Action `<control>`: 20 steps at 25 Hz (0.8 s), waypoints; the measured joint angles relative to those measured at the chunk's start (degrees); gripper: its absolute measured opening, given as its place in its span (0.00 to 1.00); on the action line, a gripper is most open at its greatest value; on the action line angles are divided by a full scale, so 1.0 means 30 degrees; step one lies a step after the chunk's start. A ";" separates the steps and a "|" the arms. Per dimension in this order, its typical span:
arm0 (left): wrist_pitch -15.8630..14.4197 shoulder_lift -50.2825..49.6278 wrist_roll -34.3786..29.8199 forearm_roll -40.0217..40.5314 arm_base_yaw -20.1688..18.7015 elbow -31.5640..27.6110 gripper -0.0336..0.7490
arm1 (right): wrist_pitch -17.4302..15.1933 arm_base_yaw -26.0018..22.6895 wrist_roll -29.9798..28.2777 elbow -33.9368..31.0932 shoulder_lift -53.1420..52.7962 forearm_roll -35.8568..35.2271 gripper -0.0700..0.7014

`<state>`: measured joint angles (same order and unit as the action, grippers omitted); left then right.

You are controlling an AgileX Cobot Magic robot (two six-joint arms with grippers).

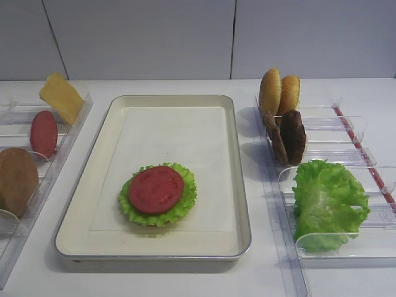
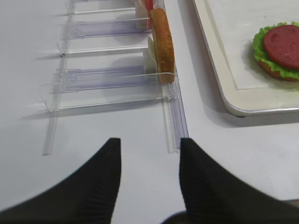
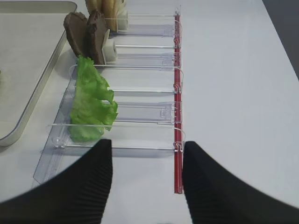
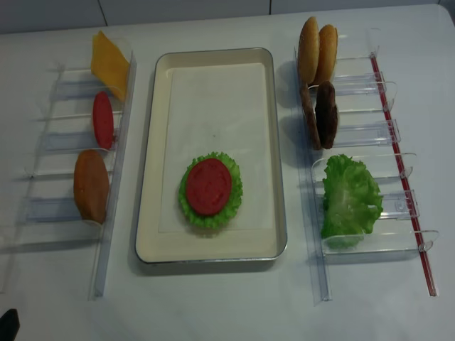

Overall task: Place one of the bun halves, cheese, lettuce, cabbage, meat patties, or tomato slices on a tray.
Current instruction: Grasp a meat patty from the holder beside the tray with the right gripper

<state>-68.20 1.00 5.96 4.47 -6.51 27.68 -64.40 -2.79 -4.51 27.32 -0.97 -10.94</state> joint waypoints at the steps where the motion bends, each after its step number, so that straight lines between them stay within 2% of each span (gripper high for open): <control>1: 0.0000 0.0000 0.0000 0.0000 0.0000 0.0000 0.42 | 0.0000 0.0000 0.0000 0.0000 0.0000 0.0000 0.58; 8: 0.0000 0.0000 0.0000 0.0000 0.0000 0.0000 0.42 | 0.0000 0.0000 -0.0368 0.0198 0.0052 -0.0408 0.58; 14: 0.0000 0.0000 0.0000 0.0000 0.0000 0.0000 0.42 | 0.0000 0.0000 -0.0779 0.2535 0.3646 -0.0854 0.59; 17: 0.0034 0.0000 0.0000 0.0000 0.0000 0.0000 0.42 | -0.0171 0.0000 -0.0901 0.3800 0.5945 -0.1399 0.67; 20: 0.0034 0.0000 0.0000 0.0000 0.0000 0.0000 0.42 | -0.0383 0.0000 -0.1799 0.5147 0.8572 -0.2902 0.77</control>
<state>-68.10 1.00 5.96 4.47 -6.51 27.68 -65.54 -2.79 -9.91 42.76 24.74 -19.64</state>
